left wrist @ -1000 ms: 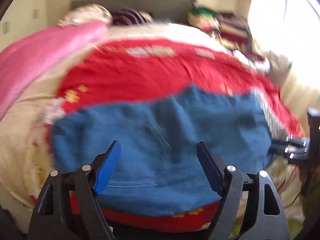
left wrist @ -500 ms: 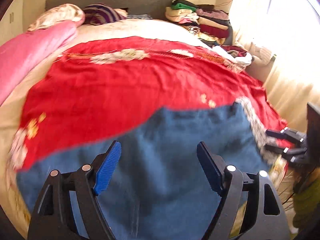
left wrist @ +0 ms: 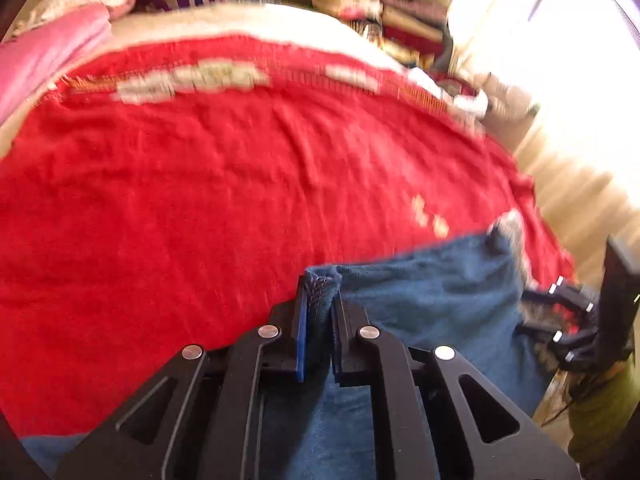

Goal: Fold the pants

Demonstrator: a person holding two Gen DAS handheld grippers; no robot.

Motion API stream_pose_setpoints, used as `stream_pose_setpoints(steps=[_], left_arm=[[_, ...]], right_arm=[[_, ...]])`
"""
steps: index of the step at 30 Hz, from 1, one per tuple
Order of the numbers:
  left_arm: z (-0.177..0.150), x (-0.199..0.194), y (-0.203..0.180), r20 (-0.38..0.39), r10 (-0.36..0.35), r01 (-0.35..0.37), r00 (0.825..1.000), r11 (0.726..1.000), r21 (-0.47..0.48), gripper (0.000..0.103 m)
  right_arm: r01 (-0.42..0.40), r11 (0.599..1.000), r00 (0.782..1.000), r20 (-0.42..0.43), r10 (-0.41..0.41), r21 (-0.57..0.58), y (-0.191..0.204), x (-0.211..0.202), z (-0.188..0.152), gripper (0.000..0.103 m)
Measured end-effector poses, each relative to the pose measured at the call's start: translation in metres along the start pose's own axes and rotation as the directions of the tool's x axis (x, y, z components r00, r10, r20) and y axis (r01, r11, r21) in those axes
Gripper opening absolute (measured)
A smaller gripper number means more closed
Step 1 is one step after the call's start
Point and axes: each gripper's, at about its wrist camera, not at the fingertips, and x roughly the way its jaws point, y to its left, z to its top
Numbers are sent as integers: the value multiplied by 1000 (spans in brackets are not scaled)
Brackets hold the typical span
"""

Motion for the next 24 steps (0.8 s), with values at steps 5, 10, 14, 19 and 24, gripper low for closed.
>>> stream_pose_setpoints(steps=[5, 10, 14, 19, 24], left_arm=[[-2, -2, 2, 31, 56, -56, 998, 998, 18, 8], [-12, 10, 3, 1, 51, -51, 999, 999, 5, 8], [-13, 10, 5, 5, 49, -49, 999, 999, 3, 9], [-15, 12, 3, 15, 72, -72, 997, 997, 30, 8], [-15, 4, -4, 54, 103, -106, 993, 993, 52, 5]], right_arm=[[-18, 999, 999, -29, 17, -27, 1, -4, 6, 53], [46, 997, 994, 99, -52, 59, -29, -28, 46, 53], [50, 992, 996, 71, -59, 118, -60, -11, 72, 53], [-25, 992, 997, -70, 33, 121, -77, 42, 71, 47], [-73, 994, 997, 28, 71, 80, -62, 15, 59, 13]])
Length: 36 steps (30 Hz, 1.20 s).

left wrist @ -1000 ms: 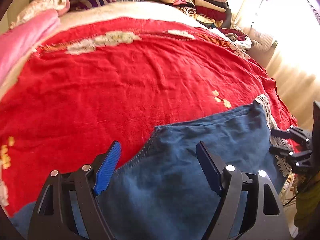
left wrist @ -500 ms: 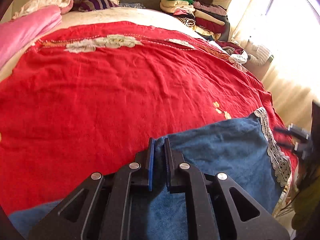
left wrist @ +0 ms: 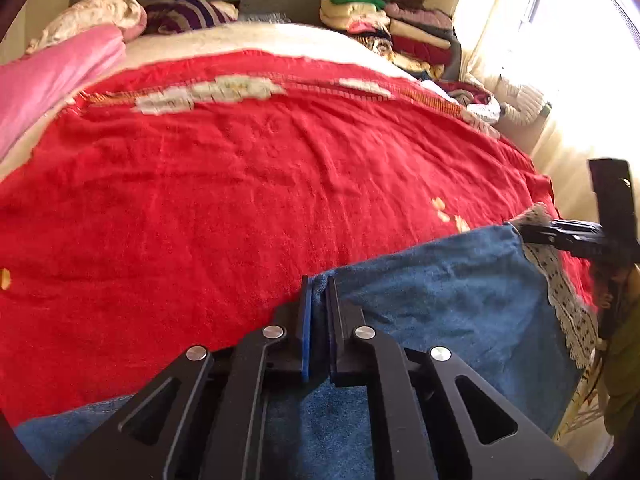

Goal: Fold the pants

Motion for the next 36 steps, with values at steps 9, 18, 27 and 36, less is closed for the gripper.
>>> stream_pose_setpoints(steps=[9, 18, 27, 36], left_arm=[[3, 5, -4, 11, 60, -60, 998, 998, 25, 6], [-3, -34, 22, 99, 128, -121, 987, 990, -67, 51], [-46, -112, -8, 181, 141, -130, 973, 989, -69, 65], [-102, -74, -49, -53, 86, -87, 995, 996, -28, 65]], right_arm=[[121, 991, 992, 28, -119, -65, 1, 16, 14, 19], [89, 991, 987, 124, -101, 96, -20, -31, -6, 56], [11, 976, 996, 83, -30, 219, -19, -73, -84, 58], [-46, 970, 999, 17, 44, 237, -2, -58, -113, 36]])
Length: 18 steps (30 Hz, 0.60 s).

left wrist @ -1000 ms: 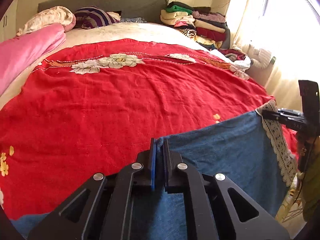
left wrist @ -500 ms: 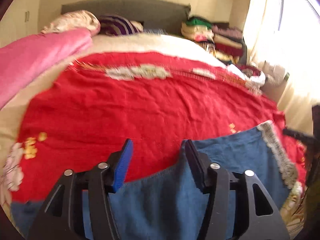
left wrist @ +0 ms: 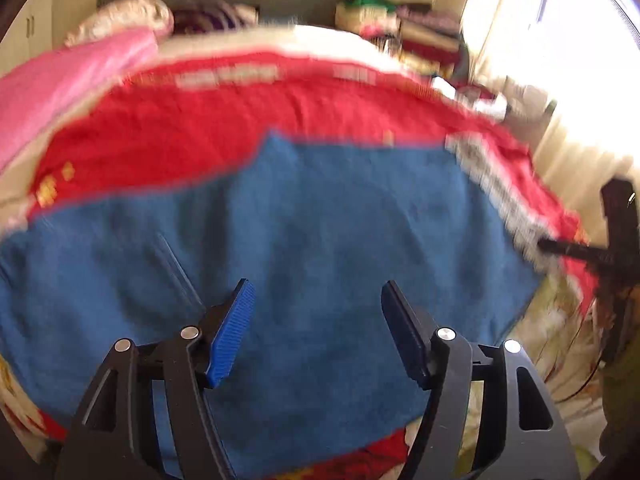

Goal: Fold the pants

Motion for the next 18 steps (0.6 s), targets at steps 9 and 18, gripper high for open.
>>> stream_pose_setpoints(steps=[9, 18], left_arm=[[-12, 8, 4, -21, 20, -20, 1000, 1000, -2, 65], [0, -31, 22, 82, -29, 34, 996, 997, -63, 68]], right_arm=[[66, 991, 998, 30, -63, -114, 22, -20, -10, 12], [162, 977, 987, 36, -158, -141, 23, -22, -14, 37]])
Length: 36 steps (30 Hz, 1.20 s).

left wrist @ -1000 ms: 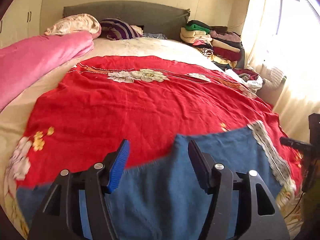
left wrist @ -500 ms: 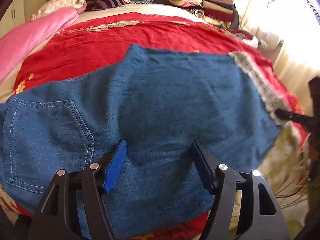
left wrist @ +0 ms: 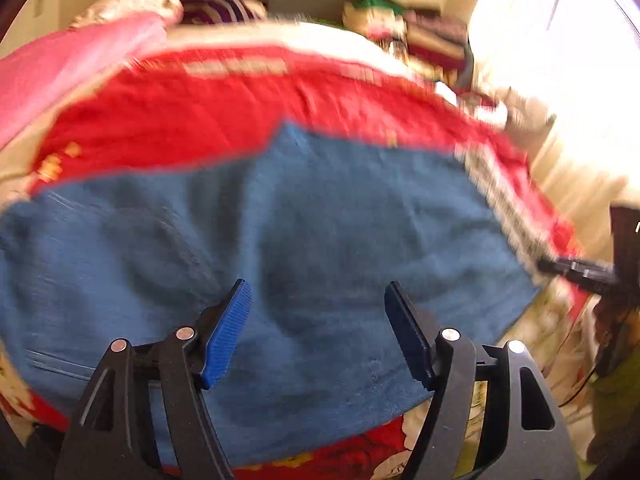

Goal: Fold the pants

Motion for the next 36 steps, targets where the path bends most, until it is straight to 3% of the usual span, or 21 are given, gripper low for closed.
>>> stream_pose_setpoints(steps=[3, 6, 9, 11, 14, 18, 20, 24, 28, 36], left_arm=[[15, -22, 21, 73, 108, -107, 992, 994, -13, 71], [30, -15, 47, 31, 143, -140, 989, 986, -90, 71], [42, 11, 58, -30, 127, -130, 991, 985, -117, 71], [45, 31, 64, -86, 195, -203, 977, 973, -109, 71], [38, 37, 83, -78, 247, -255, 966, 958, -131, 71], [32, 37, 88, -62, 238, -243, 969, 964, -106, 71], [34, 40, 88, -63, 241, -246, 969, 964, -104, 71], [31, 37, 78, -44, 236, -239, 971, 967, -91, 75], [29, 18, 66, -34, 173, -175, 984, 981, -89, 82], [33, -5, 14, 12, 127, -128, 992, 992, 24, 92]], right_arm=[[79, 996, 994, 79, -75, -45, 7, -20, 8, 42], [77, 992, 989, 132, -63, -102, 29, -20, 16, 43], [19, 982, 994, 109, 2, -189, 69, 4, 28, 44], [-16, 968, 995, 94, 40, -251, 95, 19, 35, 48], [57, 948, 997, 63, -39, -312, 120, 49, 41, 53], [126, 952, 990, -23, -138, -279, 105, 75, 37, 56], [92, 964, 994, -33, -104, -250, 92, 77, 33, 56], [104, 960, 994, -4, -108, -260, 93, 69, 27, 58], [77, 971, 997, 22, -74, -227, 97, 51, 22, 72], [159, 963, 983, 122, -135, -218, 95, 12, 24, 84]])
